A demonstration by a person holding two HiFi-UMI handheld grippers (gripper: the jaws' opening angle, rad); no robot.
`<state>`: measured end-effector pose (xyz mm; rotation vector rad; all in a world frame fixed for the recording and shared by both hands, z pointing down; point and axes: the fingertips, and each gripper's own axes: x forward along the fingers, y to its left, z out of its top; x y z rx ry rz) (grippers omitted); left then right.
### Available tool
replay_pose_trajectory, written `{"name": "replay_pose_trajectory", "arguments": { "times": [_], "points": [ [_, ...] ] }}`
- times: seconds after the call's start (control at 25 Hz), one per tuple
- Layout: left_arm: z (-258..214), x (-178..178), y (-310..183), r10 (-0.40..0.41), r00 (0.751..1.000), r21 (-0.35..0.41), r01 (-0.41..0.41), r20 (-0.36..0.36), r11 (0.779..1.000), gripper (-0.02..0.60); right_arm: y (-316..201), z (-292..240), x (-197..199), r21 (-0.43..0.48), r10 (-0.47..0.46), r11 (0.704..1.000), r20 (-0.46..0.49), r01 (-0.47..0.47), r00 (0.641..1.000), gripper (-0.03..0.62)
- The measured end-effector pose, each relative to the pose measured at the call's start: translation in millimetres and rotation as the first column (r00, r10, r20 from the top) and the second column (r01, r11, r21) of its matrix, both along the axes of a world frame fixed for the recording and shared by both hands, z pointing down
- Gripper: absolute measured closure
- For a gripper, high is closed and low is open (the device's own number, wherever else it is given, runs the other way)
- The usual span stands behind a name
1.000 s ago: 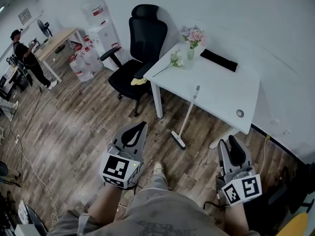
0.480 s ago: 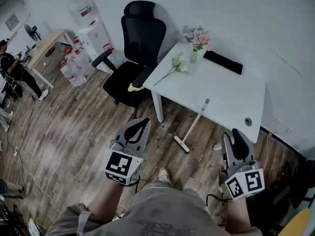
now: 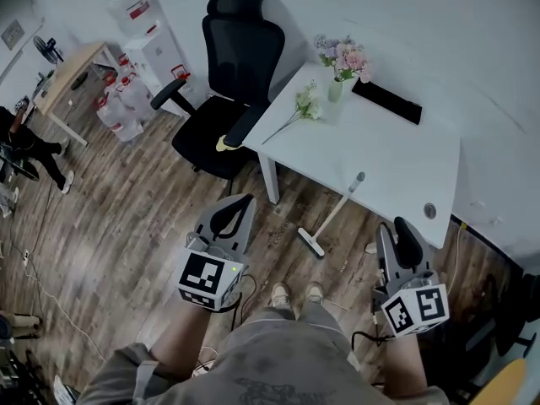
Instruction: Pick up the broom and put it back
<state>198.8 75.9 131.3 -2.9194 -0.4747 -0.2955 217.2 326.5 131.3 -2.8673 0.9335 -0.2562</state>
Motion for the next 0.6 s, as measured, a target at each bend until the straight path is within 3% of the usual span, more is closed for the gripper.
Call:
{"name": "replay_pose_trajectory", "arguments": {
  "times": [0.32,0.6],
  "points": [
    [41,32,0,-0.024,0.999,0.009,0.023,0.044,1.000,0.565,-4,66,37,-0.034,0.014,0.999,0.071,-0.012,0.997,0.436],
    [132,48,0,-0.049,0.983,-0.015,0.053,0.179,0.998,0.565,-13,173,62,-0.082,0.026,0.997,0.202,-0.010,0.979,0.433]
  ]
}}
